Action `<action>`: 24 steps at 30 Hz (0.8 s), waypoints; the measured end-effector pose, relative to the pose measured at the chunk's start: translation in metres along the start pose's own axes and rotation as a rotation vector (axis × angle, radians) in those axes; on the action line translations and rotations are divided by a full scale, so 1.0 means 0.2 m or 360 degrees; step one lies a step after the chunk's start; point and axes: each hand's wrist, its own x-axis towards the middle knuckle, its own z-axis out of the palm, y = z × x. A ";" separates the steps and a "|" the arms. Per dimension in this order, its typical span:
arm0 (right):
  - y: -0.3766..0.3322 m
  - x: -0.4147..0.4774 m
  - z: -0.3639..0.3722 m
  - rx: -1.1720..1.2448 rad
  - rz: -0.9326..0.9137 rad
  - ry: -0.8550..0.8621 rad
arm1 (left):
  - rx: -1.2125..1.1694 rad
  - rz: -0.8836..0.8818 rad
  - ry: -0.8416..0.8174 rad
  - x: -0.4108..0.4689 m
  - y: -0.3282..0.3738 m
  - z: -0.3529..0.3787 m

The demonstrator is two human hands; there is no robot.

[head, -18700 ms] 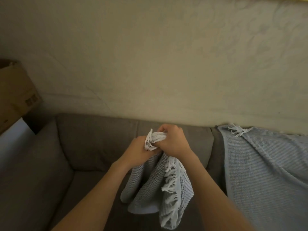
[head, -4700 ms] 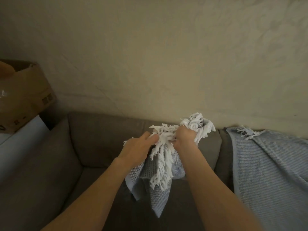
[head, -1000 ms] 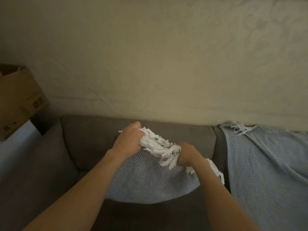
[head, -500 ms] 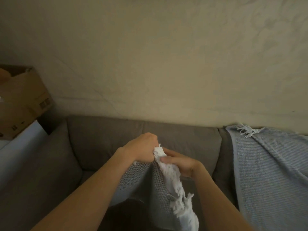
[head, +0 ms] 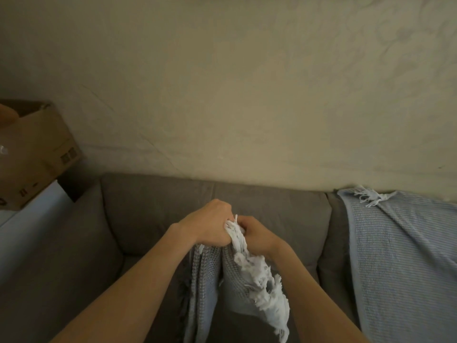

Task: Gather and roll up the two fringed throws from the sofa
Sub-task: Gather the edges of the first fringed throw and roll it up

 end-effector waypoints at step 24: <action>-0.18 0.01 -0.07 0.0049 -0.0065 0.0669 | -0.0617 -0.0164 0.0369 -0.02 -0.12 -0.05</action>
